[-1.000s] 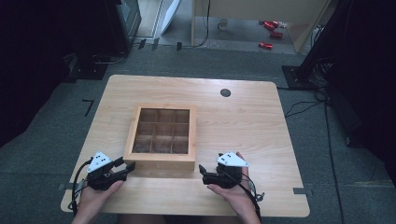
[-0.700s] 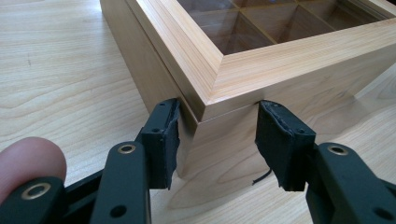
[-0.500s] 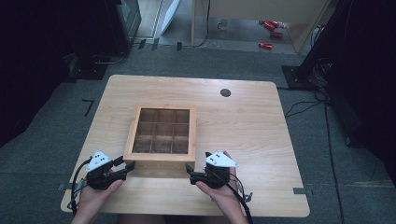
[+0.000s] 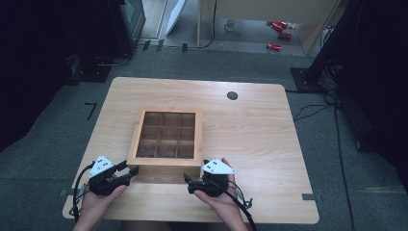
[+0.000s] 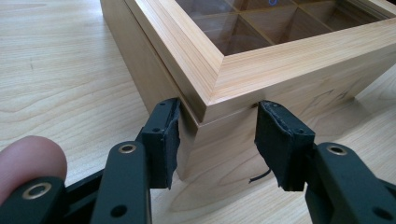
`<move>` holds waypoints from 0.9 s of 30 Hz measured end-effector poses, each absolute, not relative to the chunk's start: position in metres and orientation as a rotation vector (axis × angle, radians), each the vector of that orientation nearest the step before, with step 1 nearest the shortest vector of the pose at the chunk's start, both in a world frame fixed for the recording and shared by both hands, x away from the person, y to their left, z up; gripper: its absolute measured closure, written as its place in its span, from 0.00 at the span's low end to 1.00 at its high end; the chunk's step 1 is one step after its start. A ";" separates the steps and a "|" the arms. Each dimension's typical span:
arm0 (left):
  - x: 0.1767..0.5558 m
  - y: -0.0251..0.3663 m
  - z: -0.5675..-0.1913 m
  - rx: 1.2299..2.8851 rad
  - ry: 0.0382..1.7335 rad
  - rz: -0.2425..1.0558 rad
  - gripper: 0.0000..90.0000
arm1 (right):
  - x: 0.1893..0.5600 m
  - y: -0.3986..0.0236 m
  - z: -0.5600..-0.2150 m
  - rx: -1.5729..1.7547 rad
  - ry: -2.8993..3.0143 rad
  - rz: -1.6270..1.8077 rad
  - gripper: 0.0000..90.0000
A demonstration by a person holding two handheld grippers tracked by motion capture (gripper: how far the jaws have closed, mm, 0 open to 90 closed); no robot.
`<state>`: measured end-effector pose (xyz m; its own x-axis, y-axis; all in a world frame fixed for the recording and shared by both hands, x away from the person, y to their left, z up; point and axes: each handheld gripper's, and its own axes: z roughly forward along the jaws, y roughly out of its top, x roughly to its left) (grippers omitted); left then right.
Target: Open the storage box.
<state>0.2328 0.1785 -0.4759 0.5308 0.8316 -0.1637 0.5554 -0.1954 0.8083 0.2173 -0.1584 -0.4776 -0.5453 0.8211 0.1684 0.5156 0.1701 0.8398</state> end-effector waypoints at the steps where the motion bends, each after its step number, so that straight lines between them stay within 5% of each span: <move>1: 0.233 0.179 -0.476 1.879 1.137 0.394 0.57 | 0.218 -0.156 -0.479 1.272 2.133 1.317 0.18; 27: 0.235 0.182 -0.473 1.860 1.111 0.377 0.56 | 0.233 -0.153 -0.484 1.349 2.065 1.334 0.29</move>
<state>0.2347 0.1815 -0.4726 0.5484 0.8170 -0.1782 0.5396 -0.1829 0.8218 0.2330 -0.1532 -0.4838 -0.4937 0.8461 0.2008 0.5309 0.1103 0.8402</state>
